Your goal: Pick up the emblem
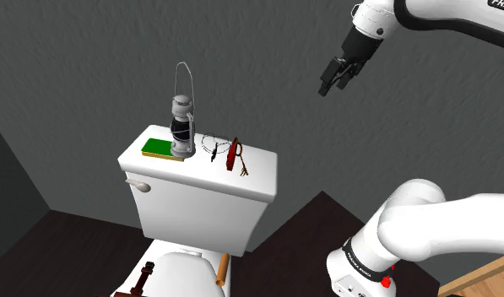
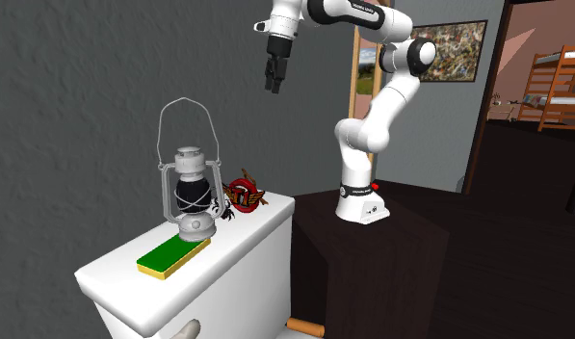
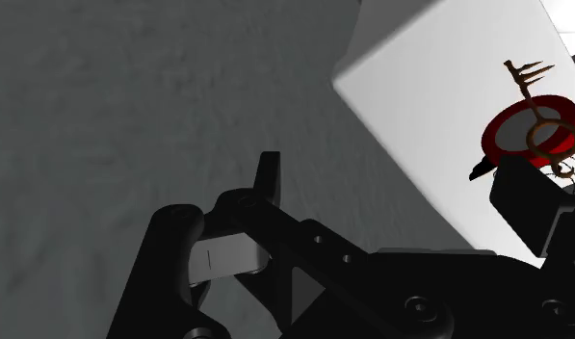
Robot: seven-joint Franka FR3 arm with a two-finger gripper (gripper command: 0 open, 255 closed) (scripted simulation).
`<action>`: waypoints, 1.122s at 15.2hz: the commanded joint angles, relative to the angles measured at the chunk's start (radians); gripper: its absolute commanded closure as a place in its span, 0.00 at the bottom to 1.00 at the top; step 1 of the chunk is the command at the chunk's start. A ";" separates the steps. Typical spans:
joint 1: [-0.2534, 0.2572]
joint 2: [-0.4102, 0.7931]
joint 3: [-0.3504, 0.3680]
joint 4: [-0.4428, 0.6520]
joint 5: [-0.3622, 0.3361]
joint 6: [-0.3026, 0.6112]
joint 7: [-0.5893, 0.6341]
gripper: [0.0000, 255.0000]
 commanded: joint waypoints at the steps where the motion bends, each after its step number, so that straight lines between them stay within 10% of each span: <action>1: 0.000 0.000 0.000 0.000 0.000 0.000 0.000 0.00; 17: -0.097 0.302 0.353 -0.111 0.142 0.352 0.740 0.00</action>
